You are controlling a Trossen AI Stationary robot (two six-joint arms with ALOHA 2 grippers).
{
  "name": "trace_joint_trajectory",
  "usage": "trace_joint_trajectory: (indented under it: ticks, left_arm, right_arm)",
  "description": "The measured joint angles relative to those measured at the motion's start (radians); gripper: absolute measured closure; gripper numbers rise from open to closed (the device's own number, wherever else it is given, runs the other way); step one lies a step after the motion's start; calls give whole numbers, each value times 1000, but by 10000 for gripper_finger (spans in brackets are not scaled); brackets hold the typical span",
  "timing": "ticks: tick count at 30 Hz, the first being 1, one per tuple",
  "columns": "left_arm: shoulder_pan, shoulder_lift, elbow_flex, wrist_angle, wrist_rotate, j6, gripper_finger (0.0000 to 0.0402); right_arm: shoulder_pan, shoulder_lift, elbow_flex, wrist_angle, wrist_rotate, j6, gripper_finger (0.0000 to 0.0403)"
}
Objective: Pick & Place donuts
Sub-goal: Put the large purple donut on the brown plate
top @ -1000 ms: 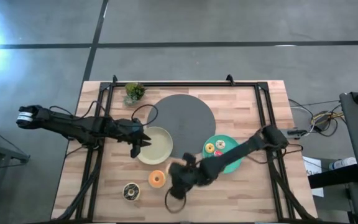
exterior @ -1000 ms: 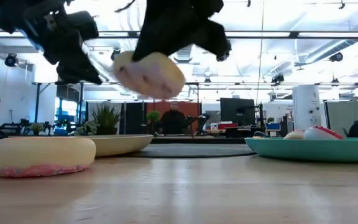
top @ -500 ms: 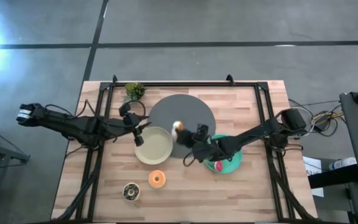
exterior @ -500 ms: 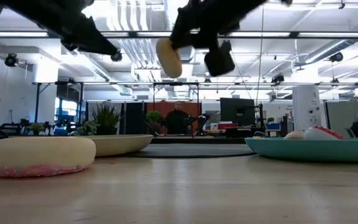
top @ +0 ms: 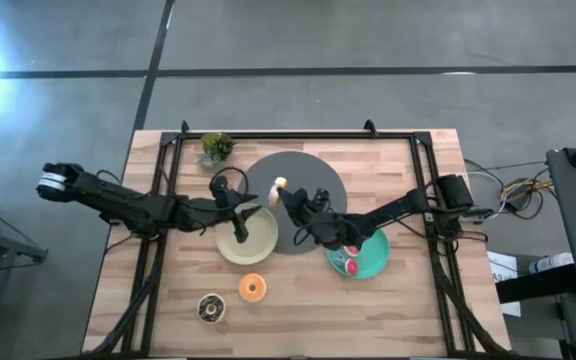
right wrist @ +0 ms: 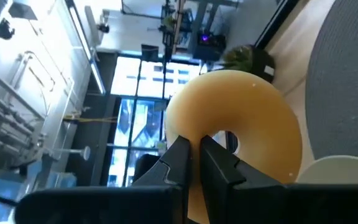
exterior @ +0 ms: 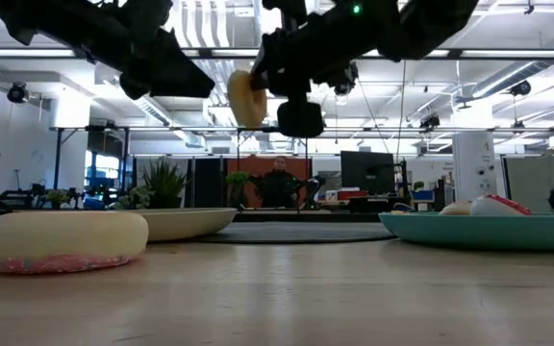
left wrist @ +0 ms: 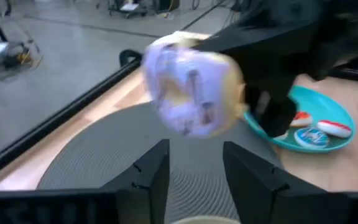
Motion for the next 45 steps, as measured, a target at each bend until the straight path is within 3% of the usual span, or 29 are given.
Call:
trace_joint_trajectory:
  ticks: [8,19,45]
  left_arm:
    - [-1,74,5,71,3,85,228]
    - [5,199,42,169,-41,141,227]
    - [16,189,39,158,-219,88,227]
  right_arm:
    - [-30,-2,-4,7,-17,43,385]
    - [-47,19,32,1,-64,52,385]
    - [-38,7,-5,9,-92,177,385]
